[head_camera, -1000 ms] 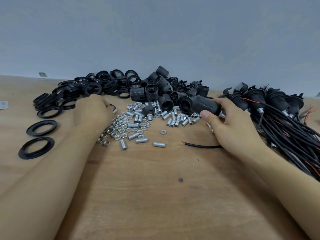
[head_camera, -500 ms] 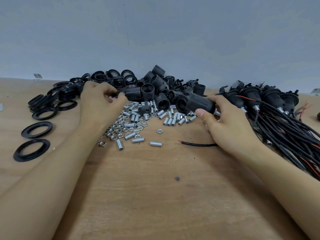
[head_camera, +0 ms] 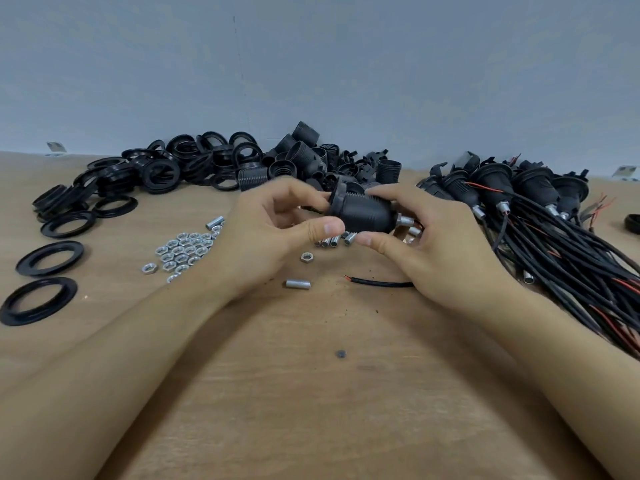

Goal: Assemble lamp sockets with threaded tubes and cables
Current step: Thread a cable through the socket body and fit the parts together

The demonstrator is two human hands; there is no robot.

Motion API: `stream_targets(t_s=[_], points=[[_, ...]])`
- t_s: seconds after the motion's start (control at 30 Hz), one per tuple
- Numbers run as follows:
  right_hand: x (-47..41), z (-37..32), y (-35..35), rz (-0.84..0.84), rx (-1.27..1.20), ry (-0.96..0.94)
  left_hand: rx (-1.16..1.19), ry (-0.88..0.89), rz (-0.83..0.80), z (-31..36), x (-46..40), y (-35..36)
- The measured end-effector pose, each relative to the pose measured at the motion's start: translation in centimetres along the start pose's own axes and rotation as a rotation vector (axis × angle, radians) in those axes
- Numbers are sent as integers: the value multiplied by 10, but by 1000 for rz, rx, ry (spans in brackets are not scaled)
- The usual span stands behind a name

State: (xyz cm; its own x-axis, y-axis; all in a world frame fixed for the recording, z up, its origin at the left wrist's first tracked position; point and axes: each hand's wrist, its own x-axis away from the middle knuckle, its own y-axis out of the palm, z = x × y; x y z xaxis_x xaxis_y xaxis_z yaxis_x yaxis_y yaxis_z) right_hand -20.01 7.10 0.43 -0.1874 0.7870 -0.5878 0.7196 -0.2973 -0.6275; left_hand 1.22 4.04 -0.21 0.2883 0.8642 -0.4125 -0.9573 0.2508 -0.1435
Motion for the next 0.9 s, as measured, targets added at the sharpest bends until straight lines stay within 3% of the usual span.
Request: stream_targets(t_s=[0.37, 0.5, 0.6, 0.73, 0.8, 0.9], points=[[1, 1, -1, 78, 64, -219, 147, -141, -152, 4, 3, -3], [1, 1, -6, 6, -34, -131, 63, -65, -153, 4, 4, -10], [1, 0, -5, -46, -36, -40, 161, -30, -198, 10, 2, -13], [0, 1, -5, -38, -19, -27, 541, -102, -78, 21, 1, -21], [0, 1, -6, -25, -32, -28, 509, -126, 38, 20, 0, -19], [0, 2, -4, -36, -15, -27, 364, -161, 42, 17, 2, -9]])
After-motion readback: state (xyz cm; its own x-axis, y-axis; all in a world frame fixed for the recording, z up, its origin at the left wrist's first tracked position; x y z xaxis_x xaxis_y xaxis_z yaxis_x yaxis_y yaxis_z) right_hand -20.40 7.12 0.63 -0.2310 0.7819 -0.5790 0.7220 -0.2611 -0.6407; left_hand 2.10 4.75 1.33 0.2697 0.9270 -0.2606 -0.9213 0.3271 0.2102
